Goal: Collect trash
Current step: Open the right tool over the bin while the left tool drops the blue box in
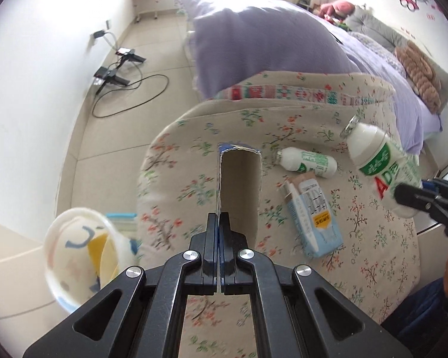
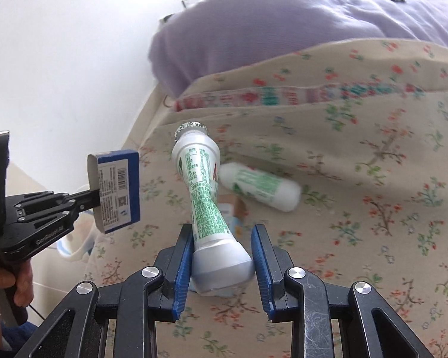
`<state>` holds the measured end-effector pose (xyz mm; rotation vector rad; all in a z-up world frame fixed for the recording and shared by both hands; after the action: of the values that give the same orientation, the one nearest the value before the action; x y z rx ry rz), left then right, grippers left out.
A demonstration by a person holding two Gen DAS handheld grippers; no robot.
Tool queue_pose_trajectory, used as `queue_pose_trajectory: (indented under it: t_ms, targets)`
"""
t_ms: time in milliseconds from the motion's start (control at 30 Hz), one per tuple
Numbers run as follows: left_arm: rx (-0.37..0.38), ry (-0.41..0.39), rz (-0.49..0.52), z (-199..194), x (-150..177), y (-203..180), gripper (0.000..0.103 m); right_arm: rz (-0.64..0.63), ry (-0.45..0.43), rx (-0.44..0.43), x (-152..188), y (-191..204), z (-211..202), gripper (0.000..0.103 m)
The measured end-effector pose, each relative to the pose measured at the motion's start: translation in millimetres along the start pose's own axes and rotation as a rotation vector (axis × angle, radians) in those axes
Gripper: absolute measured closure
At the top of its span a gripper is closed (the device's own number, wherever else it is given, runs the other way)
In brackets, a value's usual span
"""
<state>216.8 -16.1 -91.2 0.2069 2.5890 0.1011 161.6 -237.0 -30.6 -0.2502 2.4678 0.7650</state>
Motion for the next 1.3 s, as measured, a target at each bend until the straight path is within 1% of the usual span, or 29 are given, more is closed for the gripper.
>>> queue_pose_trajectory:
  t_ms: [167, 367, 433, 600, 767, 867, 933, 1000, 1033, 1067, 1100, 1133, 1167, 1267, 1300]
  targets:
    - [0.004, 0.038, -0.079, -2.4, 16.0, 40.4, 0.103, -0.066, 0.029, 0.01, 6.5, 31.4, 20.3, 0.069]
    - [-0.022, 0.086, -0.169, 2.4, 34.6, 92.5, 0.103, -0.13, 0.083, 0.027, 18.7, 62.8, 51.8, 0.069]
    - [-0.034, 0.113, -0.213, 6.7, 42.0, 112.7, 0.103, -0.141, 0.099, 0.023, 21.2, 71.7, 63.2, 0.069]
    - [-0.066, 0.207, -0.316, 22.4, 64.8, 157.4, 0.103, -0.183, 0.14, 0.014, 27.6, 96.2, 96.9, 0.069]
    - [-0.063, 0.273, -0.397, 43.1, 74.5, 187.3, 0.102, -0.232, 0.199, -0.002, 37.0, 123.4, 139.8, 0.069]
    - [-0.037, 0.324, -0.457, 64.6, 75.3, 202.7, 0.101, -0.245, 0.222, -0.034, 41.7, 143.8, 163.6, 0.069]
    - [-0.056, 0.347, -0.471, 72.3, 76.2, 210.9, 0.1, -0.246, 0.231, -0.054, 42.8, 156.9, 180.1, 0.069]
    - [-0.087, 0.339, -0.485, 69.1, 75.6, 219.8, 0.099, -0.242, 0.242, -0.072, 43.1, 169.5, 197.0, 0.069]
    - [-0.096, 0.329, -0.492, 65.3, 74.6, 222.9, 0.098, -0.236, 0.244, -0.085, 42.7, 176.0, 204.8, 0.069]
    - [-0.093, 0.309, -0.503, 59.2, 71.3, 225.8, 0.089, -0.23, 0.244, -0.099, 41.7, 181.0, 211.8, 0.069]
    - [-0.079, 0.273, -0.515, 50.9, 66.5, 228.5, 0.071, -0.223, 0.243, -0.111, 41.3, 185.4, 218.0, 0.069]
    - [-0.076, 0.252, -0.523, 46.1, 63.8, 232.8, 0.061, -0.213, 0.243, -0.123, 40.3, 190.3, 225.9, 0.069]
    - [-0.09, 0.218, -0.541, 38.3, 60.7, 238.8, 0.049, -0.204, 0.244, -0.133, 39.5, 194.0, 233.5, 0.069]
    - [-0.126, 0.175, -0.57, 23.5, 57.2, 251.4, 0.048, -0.185, 0.249, -0.158, 37.7, 204.7, 255.0, 0.069]
    - [-0.125, 0.164, -0.574, 19.9, 56.1, 253.5, 0.048, -0.175, 0.253, -0.169, 37.6, 208.0, 263.0, 0.069]
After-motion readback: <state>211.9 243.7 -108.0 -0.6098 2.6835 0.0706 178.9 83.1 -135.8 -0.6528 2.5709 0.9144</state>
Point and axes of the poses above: each gripper's, at about its wrist camera, not at the fingertips, and z roughly the way its jaws point, y to its left, x to its underside, the point moved 8 cm from there along z, roughly the way its jaws point, and after that the axes turned 13 degrees about -x, right-handed, at the moved point
